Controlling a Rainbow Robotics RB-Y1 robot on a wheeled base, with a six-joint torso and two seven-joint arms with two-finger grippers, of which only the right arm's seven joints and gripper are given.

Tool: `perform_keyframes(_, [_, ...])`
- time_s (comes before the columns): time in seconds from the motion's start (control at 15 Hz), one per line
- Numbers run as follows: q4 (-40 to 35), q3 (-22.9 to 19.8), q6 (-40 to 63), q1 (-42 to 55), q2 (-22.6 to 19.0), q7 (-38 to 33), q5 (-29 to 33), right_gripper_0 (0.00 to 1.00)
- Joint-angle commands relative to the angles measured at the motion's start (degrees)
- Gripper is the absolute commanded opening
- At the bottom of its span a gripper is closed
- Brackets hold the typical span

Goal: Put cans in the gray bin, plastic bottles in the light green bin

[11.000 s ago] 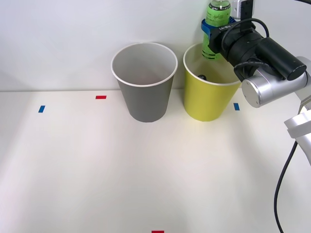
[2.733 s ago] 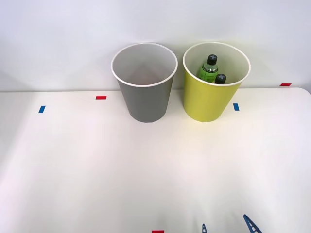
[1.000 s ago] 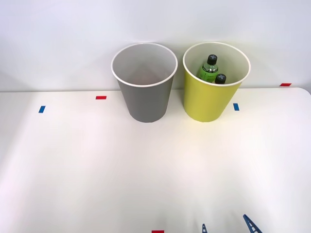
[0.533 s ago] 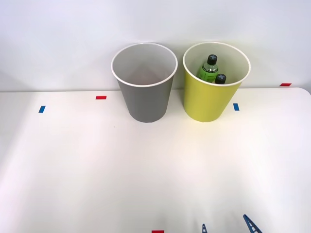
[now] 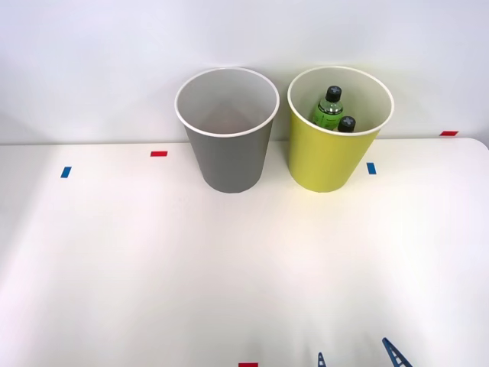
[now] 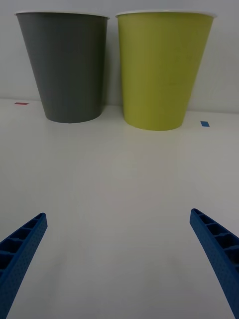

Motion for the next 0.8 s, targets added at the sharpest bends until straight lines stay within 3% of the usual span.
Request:
perform_keyframes(0.07, [0.0, 0.0, 0.0, 0.0, 0.0, 0.0, 0.0, 1.00])
perform_keyframes(0.8, [0.0, 0.0, 0.0, 0.0, 0.0, 0.0, 0.0, 1.00])
